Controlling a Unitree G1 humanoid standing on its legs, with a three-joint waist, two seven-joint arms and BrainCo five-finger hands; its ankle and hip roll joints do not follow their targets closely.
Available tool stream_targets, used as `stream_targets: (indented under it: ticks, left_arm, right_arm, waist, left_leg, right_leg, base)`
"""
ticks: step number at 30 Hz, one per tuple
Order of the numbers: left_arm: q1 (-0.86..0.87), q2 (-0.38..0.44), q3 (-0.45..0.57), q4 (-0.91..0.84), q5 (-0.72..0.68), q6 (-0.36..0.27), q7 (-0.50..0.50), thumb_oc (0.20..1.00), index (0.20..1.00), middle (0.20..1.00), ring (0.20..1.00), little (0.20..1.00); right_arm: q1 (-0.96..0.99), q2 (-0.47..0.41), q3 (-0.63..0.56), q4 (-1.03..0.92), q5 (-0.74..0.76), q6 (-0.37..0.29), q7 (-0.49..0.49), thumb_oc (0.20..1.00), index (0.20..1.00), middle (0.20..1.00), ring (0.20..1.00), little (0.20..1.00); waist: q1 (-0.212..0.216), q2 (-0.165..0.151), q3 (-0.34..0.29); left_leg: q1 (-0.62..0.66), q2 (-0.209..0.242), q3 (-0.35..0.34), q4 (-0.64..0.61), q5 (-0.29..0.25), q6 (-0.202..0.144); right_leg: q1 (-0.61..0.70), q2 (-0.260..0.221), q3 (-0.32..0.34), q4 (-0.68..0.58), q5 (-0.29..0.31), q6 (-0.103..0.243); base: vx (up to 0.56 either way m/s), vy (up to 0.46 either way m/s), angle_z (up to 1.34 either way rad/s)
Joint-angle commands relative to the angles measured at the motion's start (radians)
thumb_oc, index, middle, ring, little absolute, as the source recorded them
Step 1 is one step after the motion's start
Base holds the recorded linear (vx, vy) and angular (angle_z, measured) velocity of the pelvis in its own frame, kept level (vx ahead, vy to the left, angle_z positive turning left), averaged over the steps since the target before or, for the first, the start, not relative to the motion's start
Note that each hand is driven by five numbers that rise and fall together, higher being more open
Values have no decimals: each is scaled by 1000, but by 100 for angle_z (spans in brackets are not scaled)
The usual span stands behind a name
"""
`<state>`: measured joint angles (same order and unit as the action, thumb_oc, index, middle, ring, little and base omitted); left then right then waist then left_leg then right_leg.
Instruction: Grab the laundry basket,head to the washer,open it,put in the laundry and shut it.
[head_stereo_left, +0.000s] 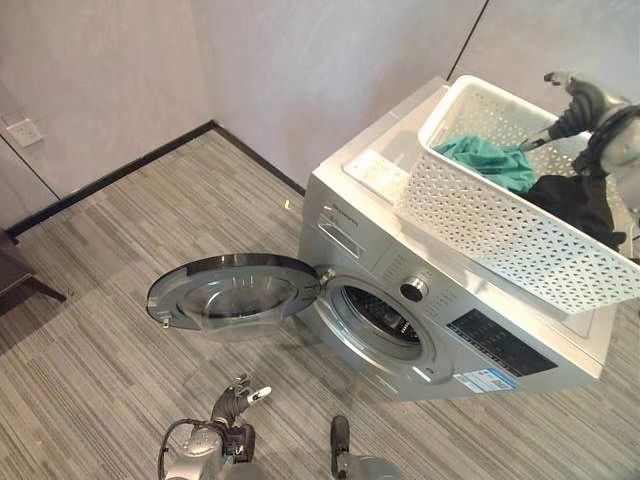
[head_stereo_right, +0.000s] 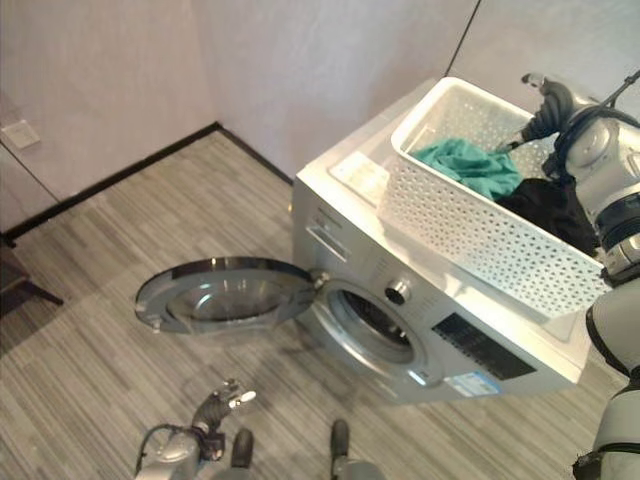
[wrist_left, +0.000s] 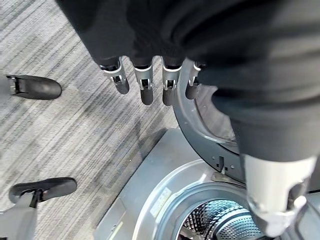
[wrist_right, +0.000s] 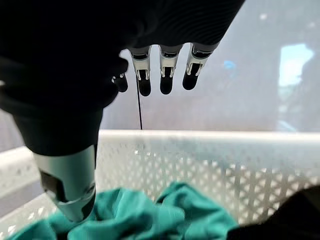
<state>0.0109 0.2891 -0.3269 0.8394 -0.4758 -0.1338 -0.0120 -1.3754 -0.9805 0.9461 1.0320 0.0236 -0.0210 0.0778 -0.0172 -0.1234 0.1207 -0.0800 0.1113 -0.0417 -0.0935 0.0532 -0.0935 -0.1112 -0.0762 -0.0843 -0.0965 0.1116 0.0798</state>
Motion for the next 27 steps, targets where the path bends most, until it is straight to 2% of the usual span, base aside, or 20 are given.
stream_targets:
  ticks: [1, 20, 27]
  left_arm:
    - [-44, 11, -29, -14, -25, -49, -11, 1000, 1000, 1000, 1000, 1000]
    - [-60, 29, -35, -46, -43, -54, -16, 1000, 1000, 1000, 1000, 1000]
    - [-49, 31, -39, -135, -79, -57, -17, 1000, 1000, 1000, 1000, 1000]
  right_arm:
    - [-109, -47, 53, 36, -12, -3, -6, 1000, 1000, 1000, 1000, 1000]
    - [-37, -42, 105, 148, -67, 3, 66, 1000, 1000, 1000, 1000, 1000]
    - [-11, -70, 132, 181, -80, 13, 115, 1000, 1000, 1000, 1000, 1000]
  waist:
    - [31, -23, 37]
    - [62, -32, 111]
    - [81, -29, 130]
  left_leg:
    - [31, 59, 29, 6, -44, -13]
    - [-77, 82, -8, 6, 4, -34]
    - [-127, 84, -26, 6, 31, -43]
  right_leg:
    - [11, -60, -16, 42, -58, 46]
    - [-72, -30, -41, 45, -64, 32]
    - [-102, -22, -57, 29, -55, 34]
  base:
    - [-13, -38, 2]
    - [-3, -32, 2]
    - [16, -39, 7]
